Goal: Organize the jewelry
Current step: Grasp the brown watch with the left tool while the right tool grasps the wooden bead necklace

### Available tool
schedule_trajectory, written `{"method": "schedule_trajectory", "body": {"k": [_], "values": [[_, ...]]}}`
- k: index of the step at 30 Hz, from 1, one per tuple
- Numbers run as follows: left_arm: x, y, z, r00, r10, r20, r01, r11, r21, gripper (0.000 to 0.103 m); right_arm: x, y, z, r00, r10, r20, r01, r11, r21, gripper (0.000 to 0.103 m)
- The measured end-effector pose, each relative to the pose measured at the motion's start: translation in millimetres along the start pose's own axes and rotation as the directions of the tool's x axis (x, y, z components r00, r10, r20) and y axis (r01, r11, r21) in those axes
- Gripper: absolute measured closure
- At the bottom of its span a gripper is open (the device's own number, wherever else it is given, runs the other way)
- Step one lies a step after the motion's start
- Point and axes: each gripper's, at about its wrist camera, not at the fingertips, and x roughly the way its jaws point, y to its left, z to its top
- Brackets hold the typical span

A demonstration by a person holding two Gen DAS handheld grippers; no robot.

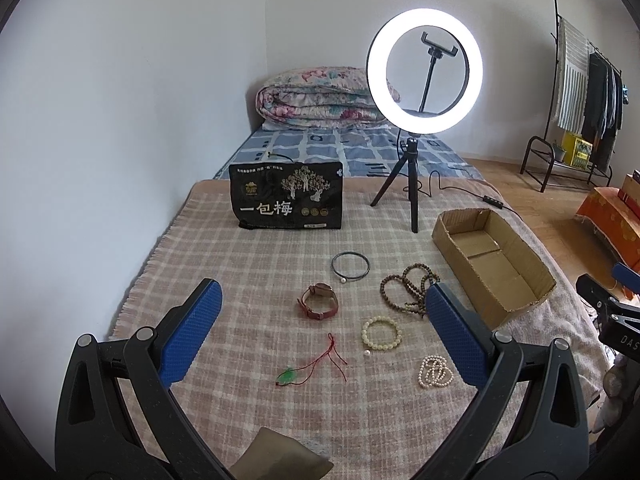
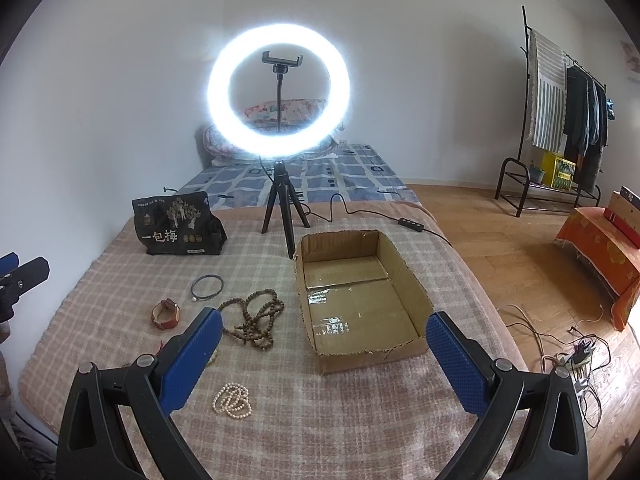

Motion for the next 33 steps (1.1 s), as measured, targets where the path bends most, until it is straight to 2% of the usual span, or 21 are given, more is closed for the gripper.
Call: {"method": "schedule_trajectory", "body": {"k": [6, 9, 15, 18, 21, 24, 29, 31, 33], "values": [[33, 23, 6, 0.995, 0.004, -0.096, -0.005, 1.0, -0.009, 0.0, 9, 1, 0, 1.0, -0.003, -0.012, 0.003, 1.0, -0.012, 0.0], [47, 41, 9, 0.992, 0.014, -0.125, -0.022, 0.998, -0.061, 0.0, 15, 2, -1, 1.0, 0.003, -0.025, -0.003, 1.0, -0.014, 0.0], [80, 69, 7, 0.985, -0.025, -0.168, 0.002, 0.99, -0.141, 0.0, 33, 1, -3, 0.999, -0.014, -0.029, 0.014, 1.0, -0.001, 0.0], [91, 73, 8, 0.984, -0.005, -0.18, -0.02, 0.99, -0.139, 0.0, 44, 3, -3, 0.999, 0.035, -0.028, -0.034, 0.999, 0.017, 0.0], [102, 73, 9, 0.984, 0.036, -0.174, -0.056, 0.992, -0.111, 0.0, 65, 13, 4, 0.994, 0.074, -0.083, -0.075, 0.997, -0.008, 0.0], [117, 72, 9, 0.979, 0.029, -0.204, -0.052, 0.993, -0.105, 0.0, 90, 29, 15, 0.98, 0.136, -0.148, -0.143, 0.989, -0.041, 0.0], [148, 64, 9, 0.962, 0.026, -0.27, -0.053, 0.994, -0.093, 0.002, 146, 60, 24, 0.934, 0.213, -0.285, -0.239, 0.969, -0.061, 0.001], [163, 65, 8, 0.951, -0.004, -0.309, -0.034, 0.992, -0.118, 0.011, 166, 73, 23, 0.919, 0.223, -0.324, -0.262, 0.962, -0.081, 0.004], [176, 65, 5, 0.939, -0.018, -0.343, -0.032, 0.99, -0.139, 0.023, 186, 83, 18, 0.892, 0.256, -0.373, -0.302, 0.951, -0.07, 0.006]]}}
